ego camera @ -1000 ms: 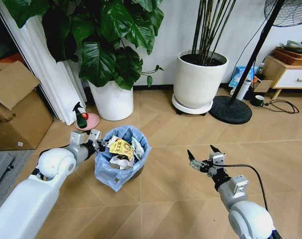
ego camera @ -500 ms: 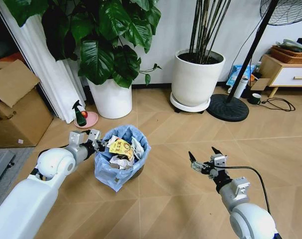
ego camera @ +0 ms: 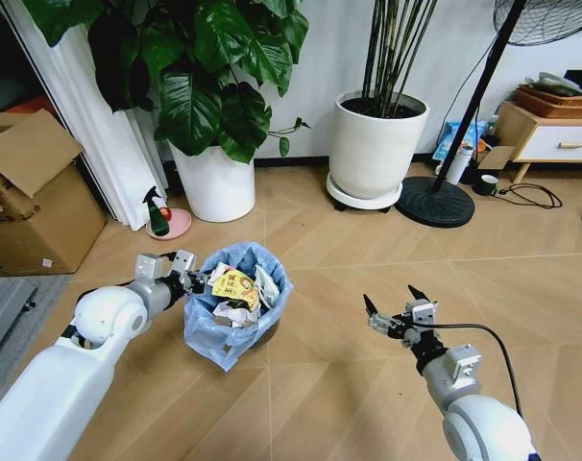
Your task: Pick up the trash bin and place the garbage on the floor into it.
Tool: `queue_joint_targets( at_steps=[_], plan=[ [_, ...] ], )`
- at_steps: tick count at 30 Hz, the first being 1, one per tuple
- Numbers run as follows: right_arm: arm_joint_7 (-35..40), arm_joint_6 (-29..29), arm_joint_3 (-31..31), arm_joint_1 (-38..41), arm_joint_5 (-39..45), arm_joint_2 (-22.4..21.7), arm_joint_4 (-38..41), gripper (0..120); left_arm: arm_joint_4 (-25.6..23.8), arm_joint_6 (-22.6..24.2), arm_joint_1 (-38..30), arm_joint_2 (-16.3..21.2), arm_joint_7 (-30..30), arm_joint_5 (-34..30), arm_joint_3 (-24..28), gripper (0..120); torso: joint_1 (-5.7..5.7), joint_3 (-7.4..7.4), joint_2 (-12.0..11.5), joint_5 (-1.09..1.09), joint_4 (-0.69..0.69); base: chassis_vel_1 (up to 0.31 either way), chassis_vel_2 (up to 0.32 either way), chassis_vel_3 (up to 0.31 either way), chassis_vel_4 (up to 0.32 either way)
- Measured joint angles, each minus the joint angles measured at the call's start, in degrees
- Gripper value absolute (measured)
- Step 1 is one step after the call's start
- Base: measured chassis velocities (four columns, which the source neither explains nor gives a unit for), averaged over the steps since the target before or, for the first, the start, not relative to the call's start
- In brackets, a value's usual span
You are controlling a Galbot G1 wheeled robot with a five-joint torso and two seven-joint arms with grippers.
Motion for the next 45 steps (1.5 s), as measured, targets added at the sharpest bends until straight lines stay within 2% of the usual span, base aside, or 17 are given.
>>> queue_joint_targets(
  at_steps=[45],
  plan=[
    [-0.98, 0.38, -0.11, -1.66, -1.07, -0.39, 0.89, 100, -1.04, 0.0, 0.27, 1.07, 0.02, -0.83, -0.82, 0, -0.01, 0.0, -0.01, 0.0, -0.01, 0.1, -0.104, -0.099, 0.099]
  ],
)
